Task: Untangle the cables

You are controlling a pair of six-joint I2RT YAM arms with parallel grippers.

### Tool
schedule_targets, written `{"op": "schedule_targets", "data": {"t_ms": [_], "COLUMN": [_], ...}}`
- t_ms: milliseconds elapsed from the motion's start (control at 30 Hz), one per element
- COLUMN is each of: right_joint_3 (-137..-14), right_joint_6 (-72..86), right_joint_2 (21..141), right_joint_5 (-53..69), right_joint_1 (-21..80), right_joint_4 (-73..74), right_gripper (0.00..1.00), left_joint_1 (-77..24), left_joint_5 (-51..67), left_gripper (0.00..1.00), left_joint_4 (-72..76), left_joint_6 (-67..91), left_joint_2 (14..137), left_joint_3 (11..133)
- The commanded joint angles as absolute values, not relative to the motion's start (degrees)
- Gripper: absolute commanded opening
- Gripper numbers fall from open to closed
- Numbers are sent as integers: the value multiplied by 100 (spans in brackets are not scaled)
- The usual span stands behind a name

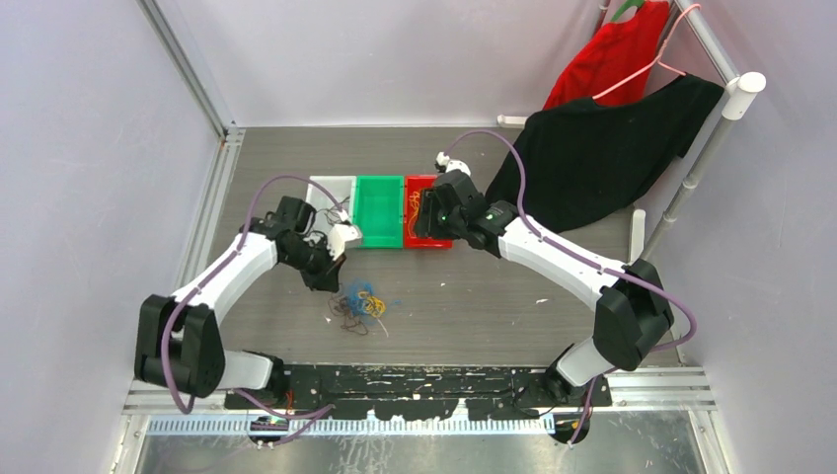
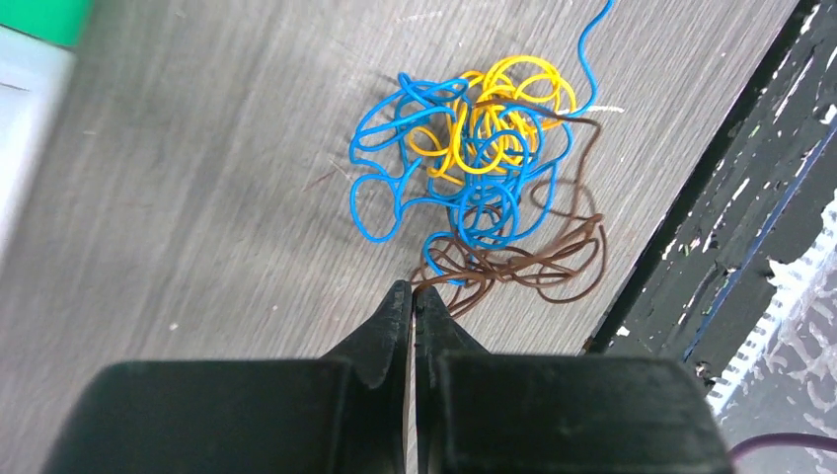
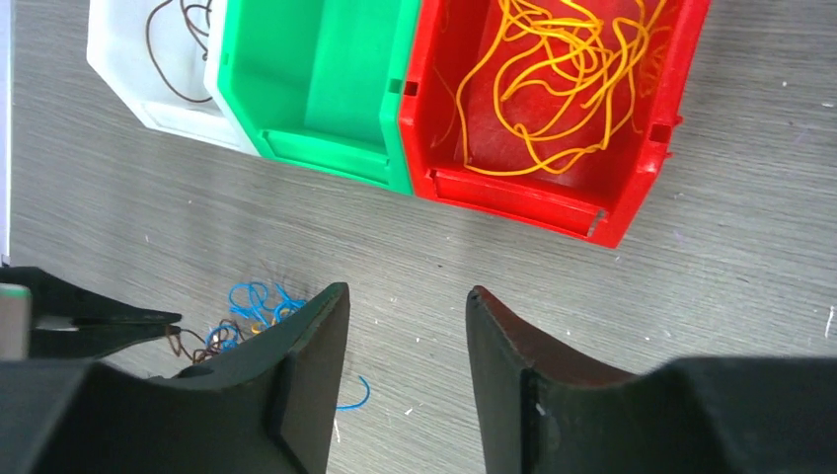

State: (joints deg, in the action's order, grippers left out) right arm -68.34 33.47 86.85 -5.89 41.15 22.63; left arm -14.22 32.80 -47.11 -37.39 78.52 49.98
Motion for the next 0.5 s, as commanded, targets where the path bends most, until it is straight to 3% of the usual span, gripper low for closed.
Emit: {"op": "schedule_targets", "data": {"t_ms": [0, 200, 467], "right_joint_3": [-6965, -6912, -6441], "right_joint_6": [3225, 2669, 2254], "right_joint_2": [8420, 8323, 8098], "right_joint_5": [-779, -946, -397], "right_joint_1": [4395, 5159, 5904], "right_joint_4": [1787, 1010, -694], "right_gripper": [57, 71, 78], "left_joint_1": [-1423, -1451, -1467], "left_joint_5": [3182, 3065, 3318], "left_gripper": [0, 0, 0], "left_joint_4": [-5228, -5867, -6479], "left_joint_6": [-3589, -3193, -2642], "left_joint_2": [7058, 6658, 6478], "left_joint_3": [5625, 6388, 7343]}}
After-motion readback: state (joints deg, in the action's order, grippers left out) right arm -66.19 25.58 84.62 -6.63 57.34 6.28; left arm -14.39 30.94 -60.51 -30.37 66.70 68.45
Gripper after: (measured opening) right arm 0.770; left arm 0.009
